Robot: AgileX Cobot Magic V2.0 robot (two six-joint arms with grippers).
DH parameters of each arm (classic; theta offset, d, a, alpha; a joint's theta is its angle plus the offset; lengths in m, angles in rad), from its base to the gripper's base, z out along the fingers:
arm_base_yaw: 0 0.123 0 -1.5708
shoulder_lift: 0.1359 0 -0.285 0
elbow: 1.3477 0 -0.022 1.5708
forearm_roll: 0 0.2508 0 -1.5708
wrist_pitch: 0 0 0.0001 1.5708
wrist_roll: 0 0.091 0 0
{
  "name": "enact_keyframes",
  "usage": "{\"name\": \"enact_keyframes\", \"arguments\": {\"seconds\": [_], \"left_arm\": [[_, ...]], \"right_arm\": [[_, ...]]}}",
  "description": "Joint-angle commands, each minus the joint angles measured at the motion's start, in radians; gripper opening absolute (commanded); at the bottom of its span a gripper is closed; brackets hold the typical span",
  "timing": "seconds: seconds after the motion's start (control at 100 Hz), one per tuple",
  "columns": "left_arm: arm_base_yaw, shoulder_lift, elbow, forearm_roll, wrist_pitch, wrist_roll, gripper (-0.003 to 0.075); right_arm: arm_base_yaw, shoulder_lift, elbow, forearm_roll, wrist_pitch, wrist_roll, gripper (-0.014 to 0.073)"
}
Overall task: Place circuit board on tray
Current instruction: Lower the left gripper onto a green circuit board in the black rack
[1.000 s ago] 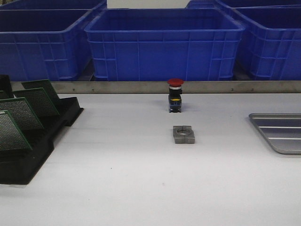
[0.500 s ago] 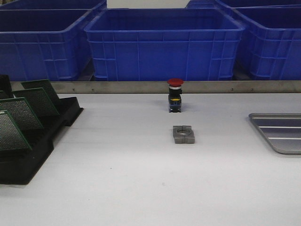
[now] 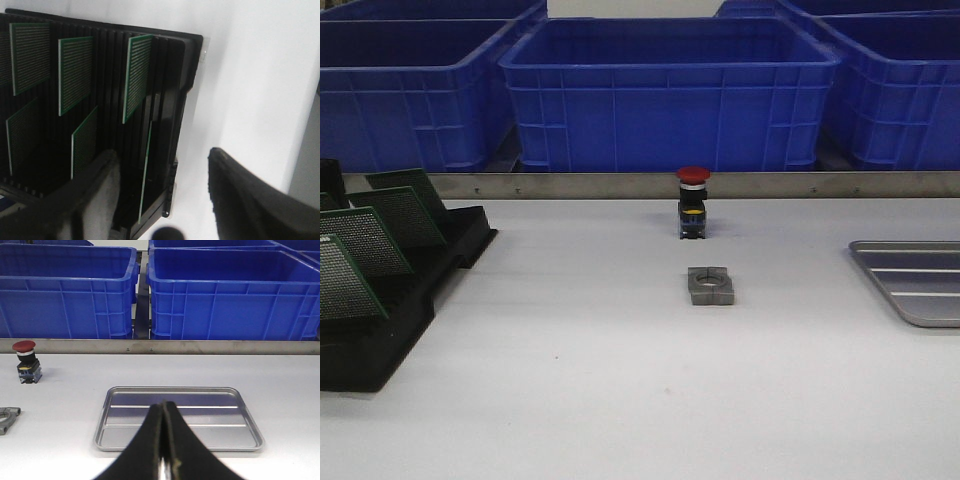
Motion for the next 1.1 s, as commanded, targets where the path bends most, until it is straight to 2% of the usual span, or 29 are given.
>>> {"name": "enact_keyframes", "arguments": {"seconds": [0.0,0.18,0.72,0.81,1.09], "left_arm": [[-0.005,0.005,-0.031,0.007,-0.037,0.013,0.0379],[-0.005,0.062,-0.028,0.089,-0.097,0.010,0.0364],[-0.005,0.263,-0.028,0.087,-0.190,-0.024,0.0361],[-0.005,0.268,-0.028,0.087,-0.191,-0.024,0.0307],[-0.005,0.268,-0.028,0.089,-0.191,-0.024,-0.0003]], "right_arm": [[0.000,-0.026,-0.012,-0.001,-0.079,-0.011,-0.0061],[0.000,-0.026,-0.012,-0.001,-0.079,-0.011,-0.0061],[0.000,-0.026,-0.012,-0.001,-0.079,-0.011,-0.0061],[0.000,-0.026,-0.012,-0.001,-0.079,-0.011,-0.0061],[0.000,-0.026,-0.012,-0.001,-0.079,-0.011,-0.0061]]}}
